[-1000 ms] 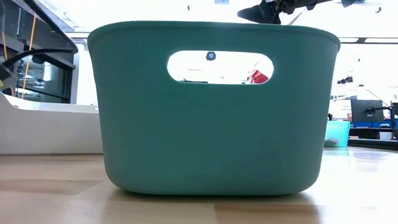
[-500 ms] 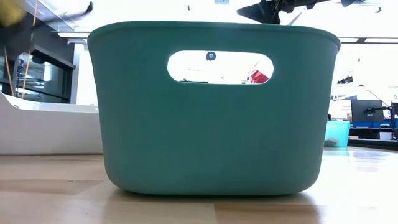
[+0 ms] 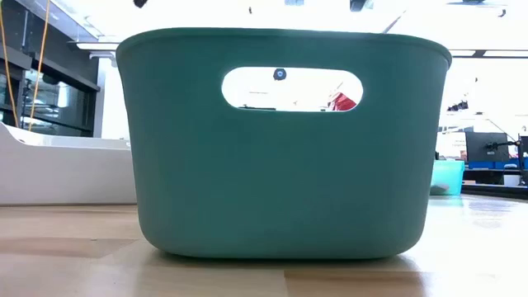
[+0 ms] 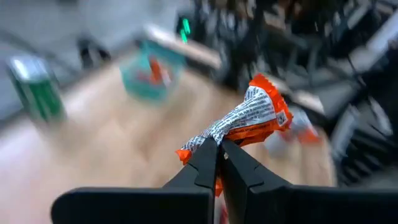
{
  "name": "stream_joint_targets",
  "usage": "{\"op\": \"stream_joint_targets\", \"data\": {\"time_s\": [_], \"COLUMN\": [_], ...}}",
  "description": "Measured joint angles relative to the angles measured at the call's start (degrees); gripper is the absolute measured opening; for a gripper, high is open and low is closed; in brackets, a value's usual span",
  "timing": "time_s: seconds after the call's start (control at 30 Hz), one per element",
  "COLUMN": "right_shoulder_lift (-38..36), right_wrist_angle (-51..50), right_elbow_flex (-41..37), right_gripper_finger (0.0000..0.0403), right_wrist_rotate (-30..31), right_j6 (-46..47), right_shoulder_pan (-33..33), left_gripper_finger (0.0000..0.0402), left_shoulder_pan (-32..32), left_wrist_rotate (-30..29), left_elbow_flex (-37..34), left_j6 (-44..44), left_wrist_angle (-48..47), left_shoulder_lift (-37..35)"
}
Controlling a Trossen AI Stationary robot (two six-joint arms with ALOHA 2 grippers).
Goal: Sort candy
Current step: Put the orange chocolate into the transparent green bin
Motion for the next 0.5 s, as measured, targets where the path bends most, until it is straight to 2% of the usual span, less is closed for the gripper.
{"op": "stream_joint_targets", "data": {"time_s": [0.1,0.23,0.37,0.5], "right_shoulder_lift": [0.53,2.79,6.10,9.93], "right_wrist_angle": [0.06,-3.12,-14.57,-25.23], "right_elbow_flex": [0.01,3.34,9.99,15.96], "right_gripper_finger": [0.0259,0.0259,0.0259,0.0259], "right_wrist_rotate": [0.86,6.11,12.09,17.85], "right_j6": [-0.51,-4.89,-13.43,-15.99], "right_shoulder_pan": [1.09,3.15,4.64,4.83], "left_gripper_finger": [0.0000,0.0000,0.0000,0.0000], "left_shoulder_pan": [6.34,12.76,16.26,16.96], "left_wrist_rotate": [1.69,7.06,10.40,11.49], "left_elbow_flex": [0.00,-0.11,-0.11,-0.11], "left_j6": [8.39,13.45,14.20,14.24], "left_wrist_angle": [7.60,14.12,20.49,25.59], "left_shoulder_lift": [1.26,5.90,10.03,12.87]}}
